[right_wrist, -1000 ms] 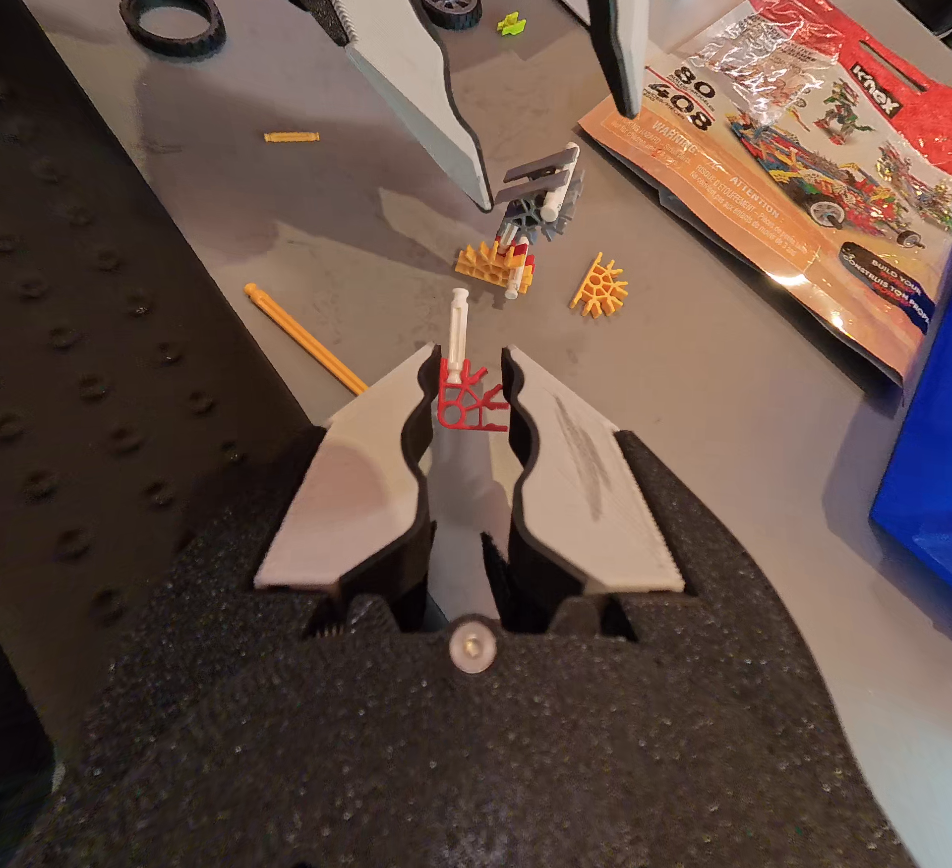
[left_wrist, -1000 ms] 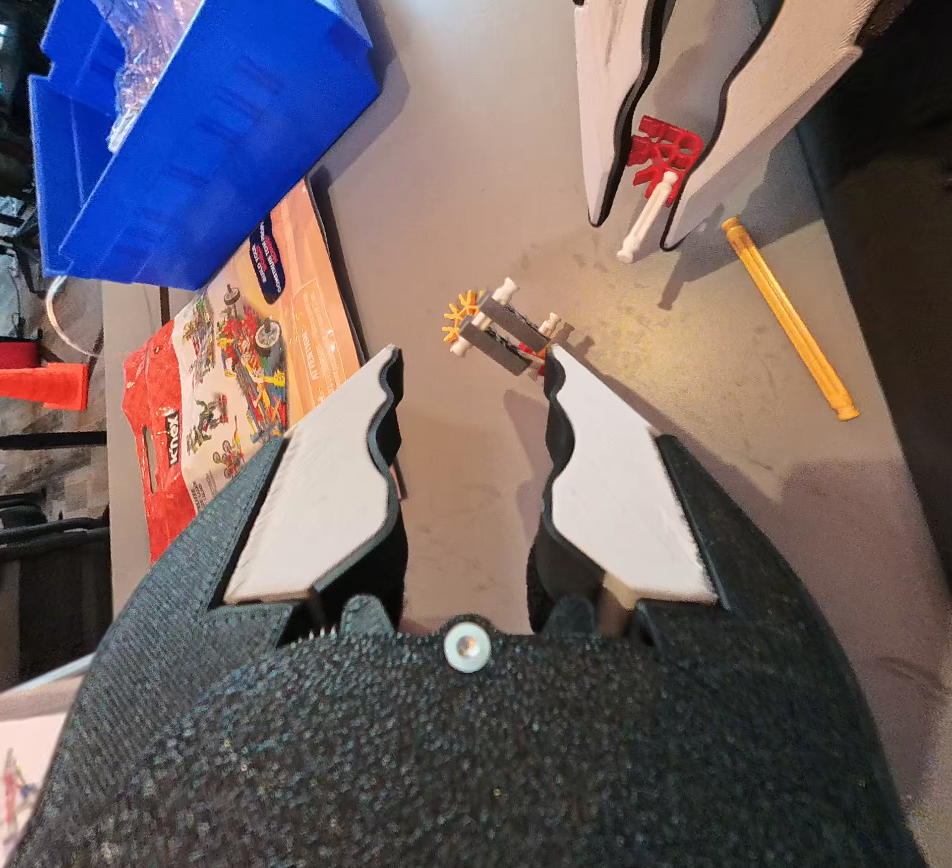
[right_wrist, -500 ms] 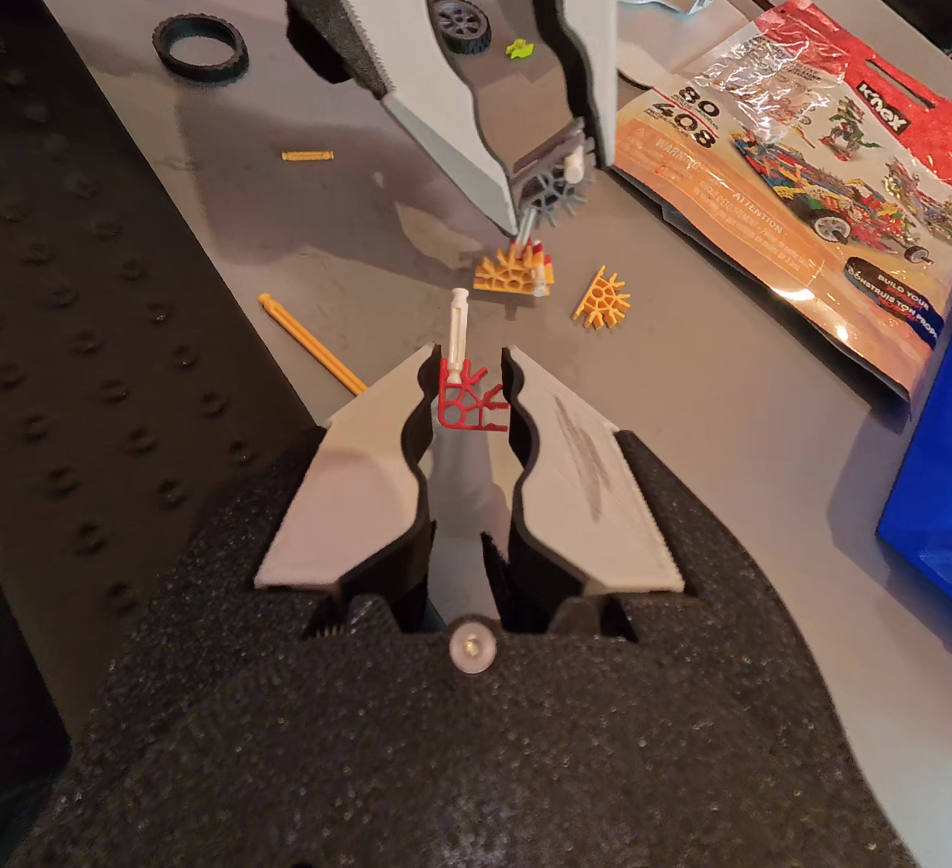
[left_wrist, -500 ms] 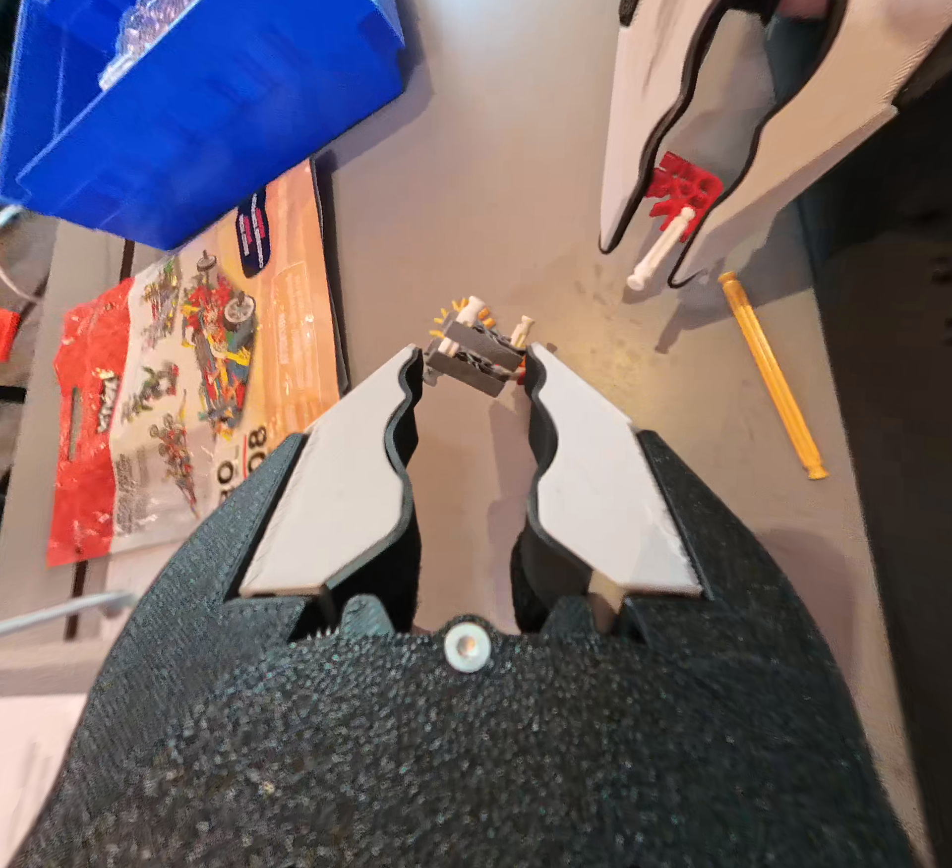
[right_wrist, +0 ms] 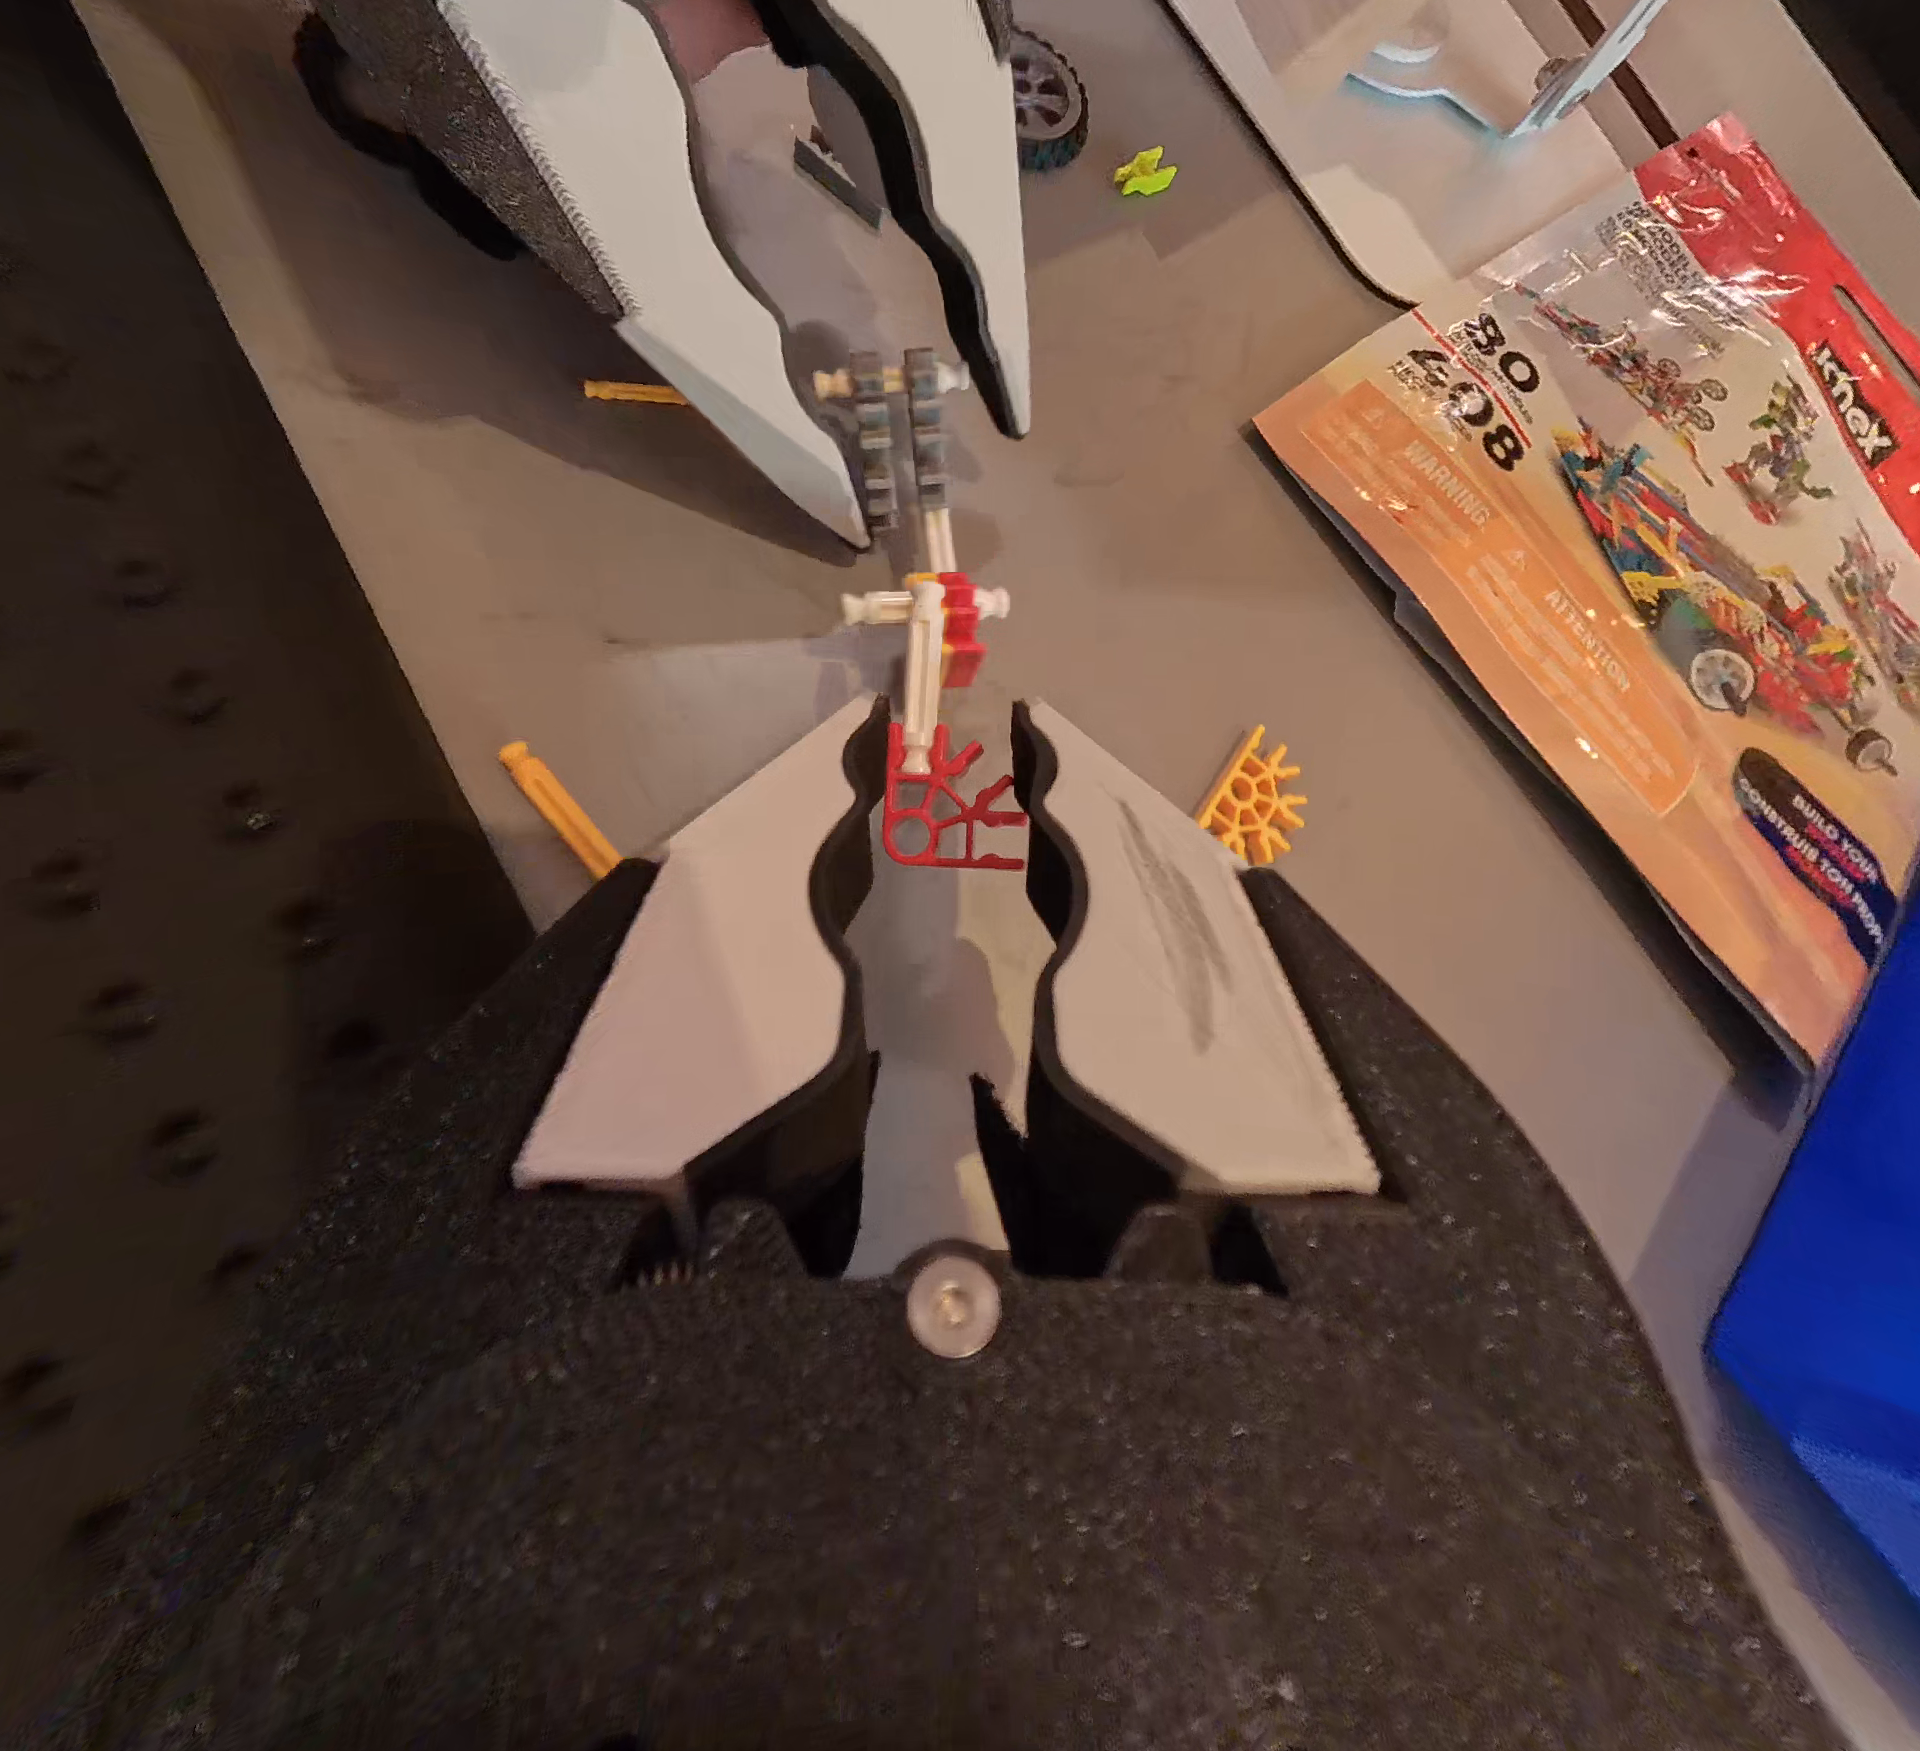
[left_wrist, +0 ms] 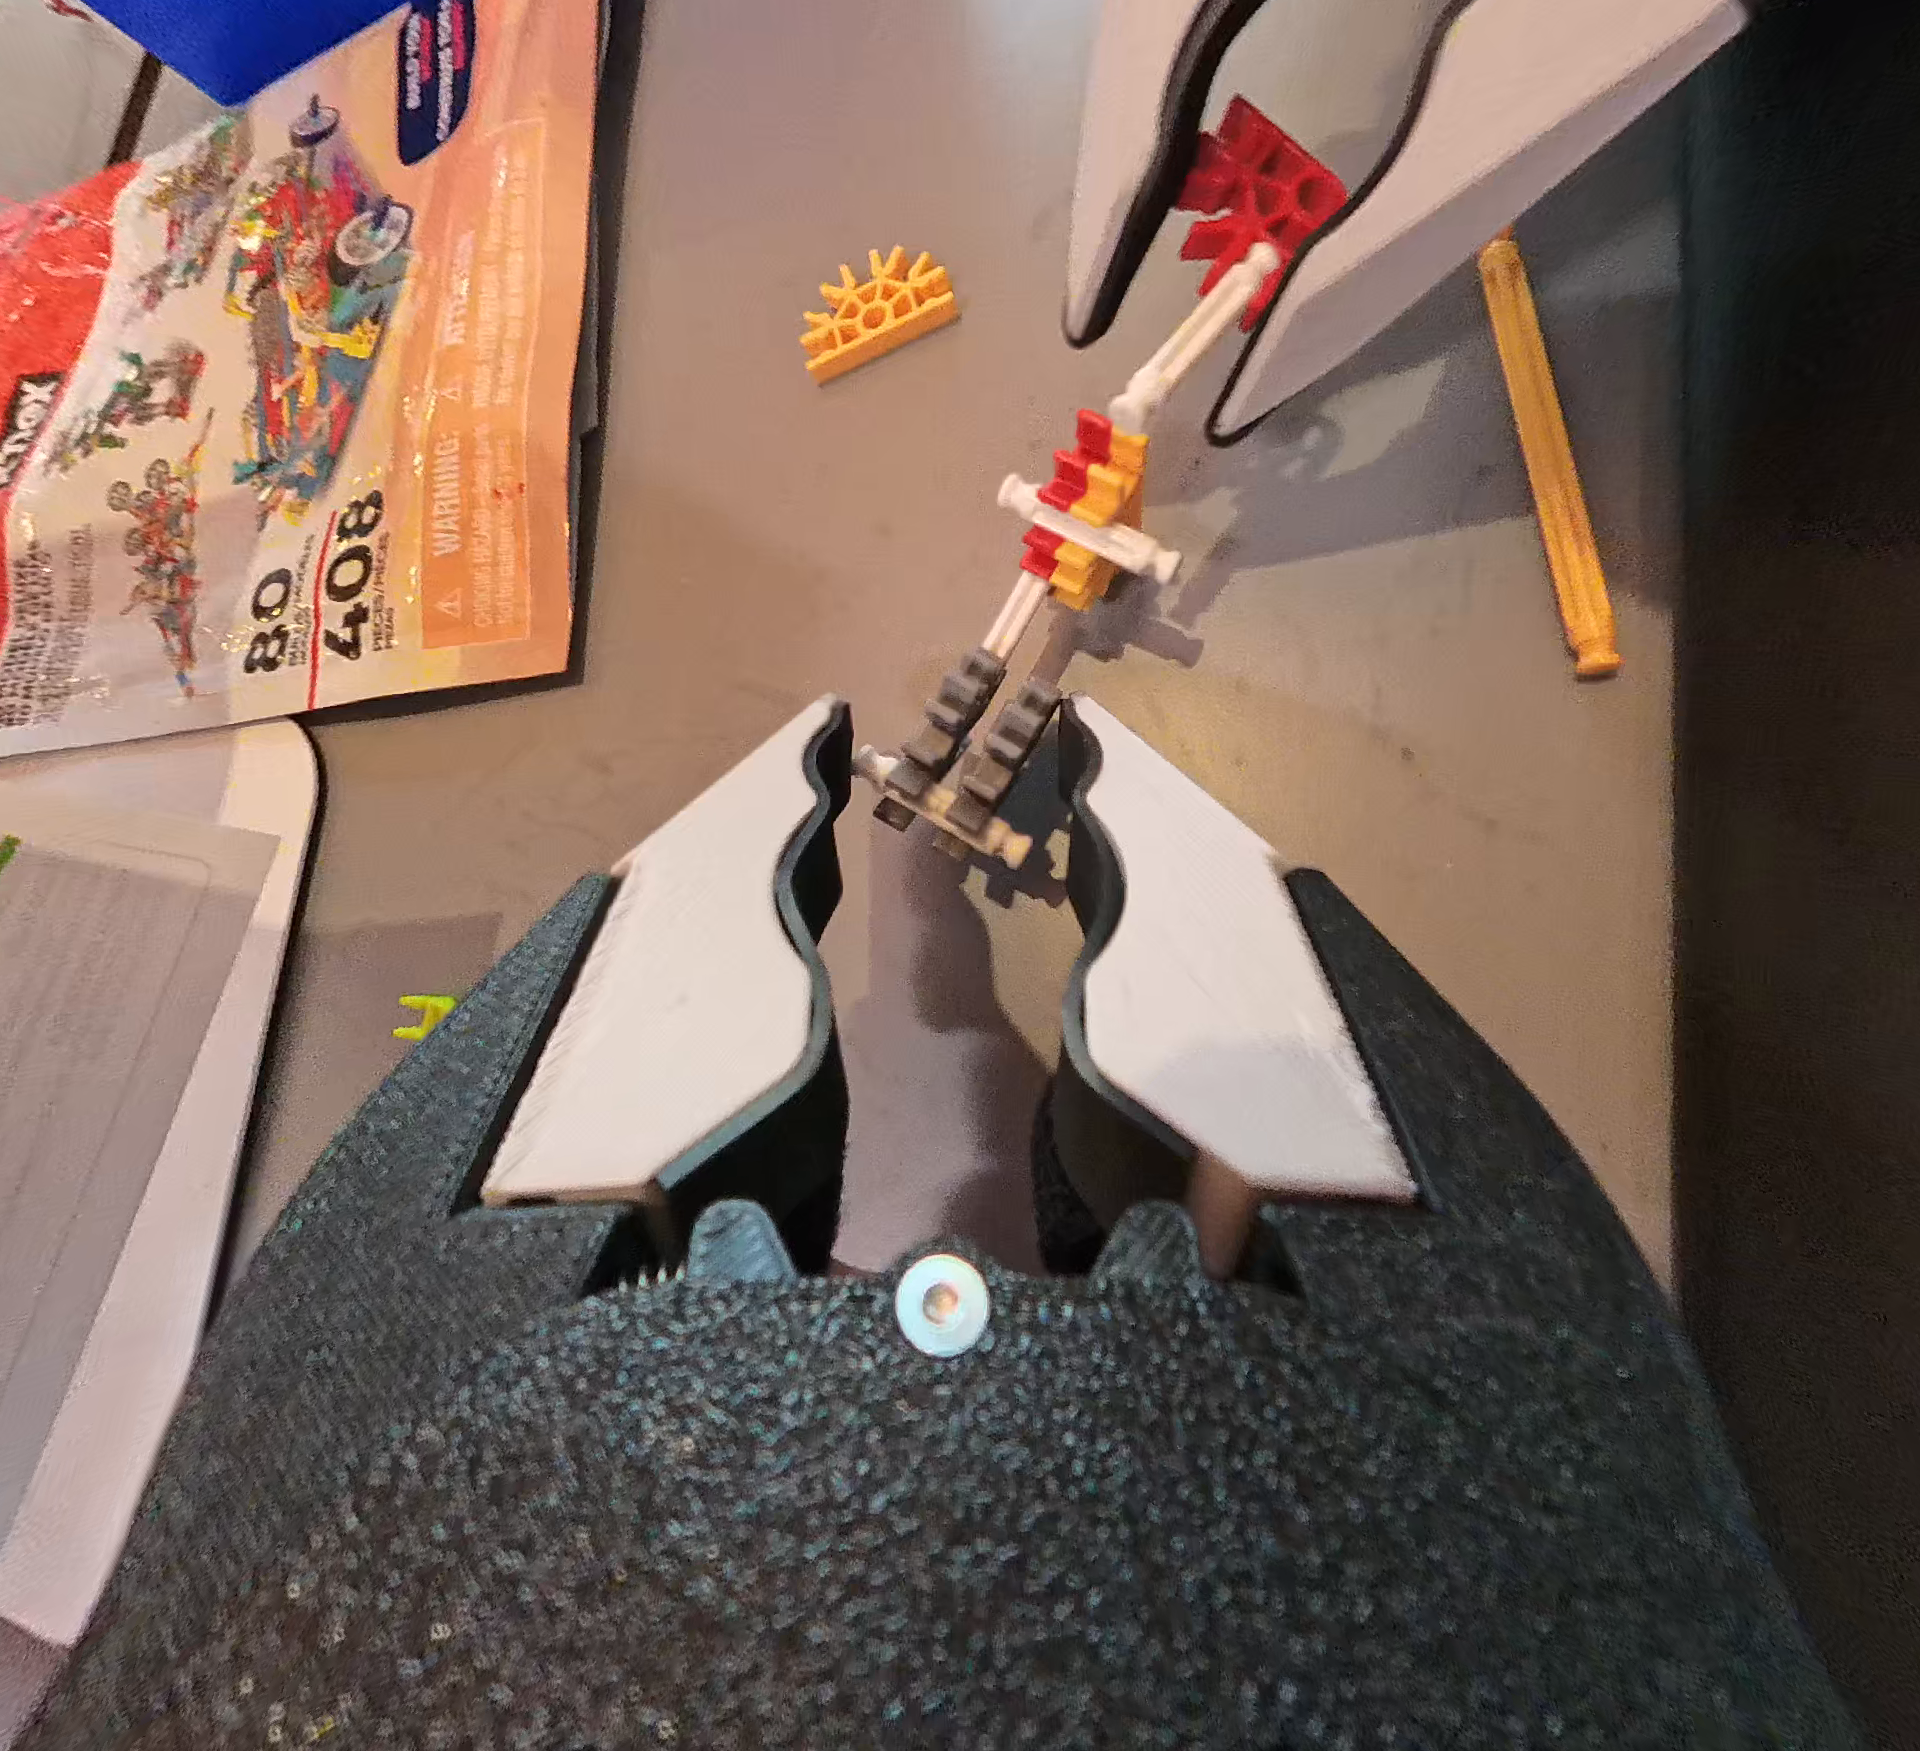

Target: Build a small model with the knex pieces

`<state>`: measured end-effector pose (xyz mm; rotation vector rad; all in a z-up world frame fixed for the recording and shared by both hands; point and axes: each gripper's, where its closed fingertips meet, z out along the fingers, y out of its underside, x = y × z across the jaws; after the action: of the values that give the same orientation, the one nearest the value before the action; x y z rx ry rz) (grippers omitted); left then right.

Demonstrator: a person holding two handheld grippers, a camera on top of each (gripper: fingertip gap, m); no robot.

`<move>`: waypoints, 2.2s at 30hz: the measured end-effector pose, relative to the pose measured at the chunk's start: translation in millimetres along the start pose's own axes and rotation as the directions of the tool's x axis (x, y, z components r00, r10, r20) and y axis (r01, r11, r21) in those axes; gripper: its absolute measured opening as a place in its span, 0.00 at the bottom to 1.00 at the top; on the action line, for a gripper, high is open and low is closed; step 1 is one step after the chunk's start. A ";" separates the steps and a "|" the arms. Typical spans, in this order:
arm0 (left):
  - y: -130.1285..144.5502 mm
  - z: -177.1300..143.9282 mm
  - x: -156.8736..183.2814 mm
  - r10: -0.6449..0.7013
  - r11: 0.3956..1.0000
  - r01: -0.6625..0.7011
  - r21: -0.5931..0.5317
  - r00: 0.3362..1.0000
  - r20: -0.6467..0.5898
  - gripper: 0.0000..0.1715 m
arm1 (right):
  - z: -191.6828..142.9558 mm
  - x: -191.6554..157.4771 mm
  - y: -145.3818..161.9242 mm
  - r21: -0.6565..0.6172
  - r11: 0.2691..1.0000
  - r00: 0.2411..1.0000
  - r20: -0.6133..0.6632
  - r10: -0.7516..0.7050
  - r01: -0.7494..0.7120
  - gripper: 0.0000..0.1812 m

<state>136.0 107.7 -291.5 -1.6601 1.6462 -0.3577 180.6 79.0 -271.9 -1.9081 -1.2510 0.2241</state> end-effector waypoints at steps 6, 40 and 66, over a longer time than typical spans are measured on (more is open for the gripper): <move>3.6 0.1 9.7 -0.119 0.992 0.113 -0.060 0.986 -0.118 0.19 | 6.6 2.6 -3.3 -0.040 0.999 1.000 0.008 -0.022 0.023 0.12; 5.2 -12.2 6.6 -0.239 0.971 0.227 -0.074 0.938 -0.252 0.30 | 36.9 19.1 -0.5 -0.178 0.984 0.959 0.281 0.026 0.025 0.12; 5.3 -1.2 -4.6 -0.069 0.996 0.084 0.042 0.959 -0.276 0.12 | 38.6 17.3 -15.6 -0.108 0.868 0.835 0.352 -0.423 0.485 0.12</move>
<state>130.7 112.4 -292.8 -1.6964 1.7565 -0.6919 157.4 116.6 -280.9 -1.7052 -1.9745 0.1637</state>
